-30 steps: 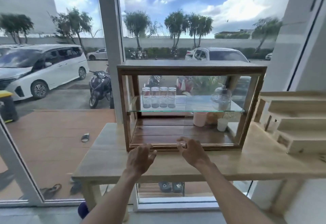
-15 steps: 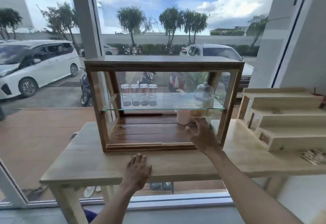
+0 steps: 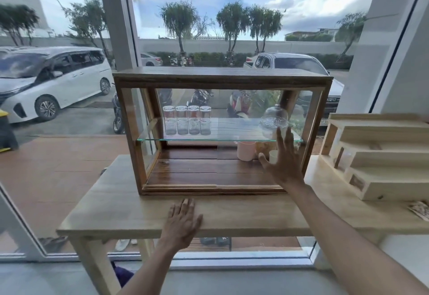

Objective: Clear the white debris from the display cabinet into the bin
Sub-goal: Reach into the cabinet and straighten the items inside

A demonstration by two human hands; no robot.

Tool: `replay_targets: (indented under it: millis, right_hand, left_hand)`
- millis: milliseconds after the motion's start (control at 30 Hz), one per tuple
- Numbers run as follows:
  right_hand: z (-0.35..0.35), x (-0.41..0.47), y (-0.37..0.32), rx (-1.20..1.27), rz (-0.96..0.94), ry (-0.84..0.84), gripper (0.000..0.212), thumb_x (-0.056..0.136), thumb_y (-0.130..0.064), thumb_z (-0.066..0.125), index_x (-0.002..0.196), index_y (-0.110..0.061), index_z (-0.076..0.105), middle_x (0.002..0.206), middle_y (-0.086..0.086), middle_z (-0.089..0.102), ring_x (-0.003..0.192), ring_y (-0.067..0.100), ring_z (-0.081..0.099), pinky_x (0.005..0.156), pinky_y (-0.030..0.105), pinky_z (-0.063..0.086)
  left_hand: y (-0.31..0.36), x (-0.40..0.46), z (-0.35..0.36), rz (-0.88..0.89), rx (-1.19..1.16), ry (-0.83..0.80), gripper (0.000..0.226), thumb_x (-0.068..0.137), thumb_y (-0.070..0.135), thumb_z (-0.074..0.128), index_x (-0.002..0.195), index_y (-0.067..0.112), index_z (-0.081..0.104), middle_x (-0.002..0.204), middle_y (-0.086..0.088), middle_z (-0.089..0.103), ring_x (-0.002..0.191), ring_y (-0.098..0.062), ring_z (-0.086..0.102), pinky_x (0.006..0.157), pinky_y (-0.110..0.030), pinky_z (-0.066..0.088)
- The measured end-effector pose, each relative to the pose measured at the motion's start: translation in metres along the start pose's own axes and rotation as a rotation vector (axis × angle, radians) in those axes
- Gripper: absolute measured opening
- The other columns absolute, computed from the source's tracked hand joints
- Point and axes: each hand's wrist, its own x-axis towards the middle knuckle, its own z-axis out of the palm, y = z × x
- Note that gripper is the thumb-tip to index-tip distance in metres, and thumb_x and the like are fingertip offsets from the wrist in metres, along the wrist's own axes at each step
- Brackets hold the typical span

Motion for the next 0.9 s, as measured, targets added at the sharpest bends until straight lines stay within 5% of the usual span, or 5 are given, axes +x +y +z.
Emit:
replay_targets:
  millis: [233, 600, 733, 900]
  right_hand:
    - [0.007, 0.002, -0.006, 0.026, 0.039, -0.116, 0.111, 0.083, -0.049, 0.064, 0.148, -0.040, -0.025, 0.155, -0.009, -0.037, 0.147, 0.017, -0.025, 0.118, 0.057, -0.005]
    - [0.014, -0.001, -0.019, -0.003, -0.042, -0.184, 0.110, 0.080, -0.054, 0.061, 0.146, -0.045, -0.026, 0.155, -0.012, -0.037, 0.146, 0.017, -0.024, 0.116, 0.062, -0.002]
    - [0.012, -0.001, -0.017, 0.031, -0.002, -0.075, 0.086, 0.087, -0.037, 0.056, 0.154, -0.041, 0.002, 0.162, -0.013, -0.013, 0.150, 0.011, -0.005, 0.117, 0.062, 0.000]
    - [-0.003, 0.001, -0.008, 0.227, 0.000, 0.186, 0.067, 0.086, -0.020, 0.058, 0.148, -0.028, 0.033, 0.153, -0.001, 0.039, 0.138, 0.021, 0.040, 0.111, 0.052, 0.035]
  left_hand:
    - [0.000, 0.000, 0.000, 0.003, 0.013, -0.001, 0.103, 0.068, 0.069, -0.030, 0.153, 0.015, -0.005, 0.162, -0.006, -0.005, 0.148, -0.021, -0.007, 0.119, -0.041, -0.006]
    - [-0.001, 0.001, 0.005, -0.001, 0.001, 0.037, 0.107, 0.066, 0.071, -0.033, 0.153, 0.016, -0.003, 0.162, -0.005, -0.004, 0.148, -0.020, -0.007, 0.120, -0.041, -0.004]
    - [0.000, 0.000, 0.004, -0.003, -0.004, 0.045, 0.107, 0.067, 0.071, -0.033, 0.153, 0.016, -0.001, 0.162, -0.004, -0.002, 0.148, -0.019, -0.006, 0.119, -0.039, -0.004]
    - [0.000, 0.001, 0.005, -0.007, -0.006, 0.064, 0.109, 0.067, 0.071, -0.032, 0.154, 0.016, 0.004, 0.162, -0.003, 0.001, 0.148, -0.018, -0.004, 0.119, -0.040, -0.002]
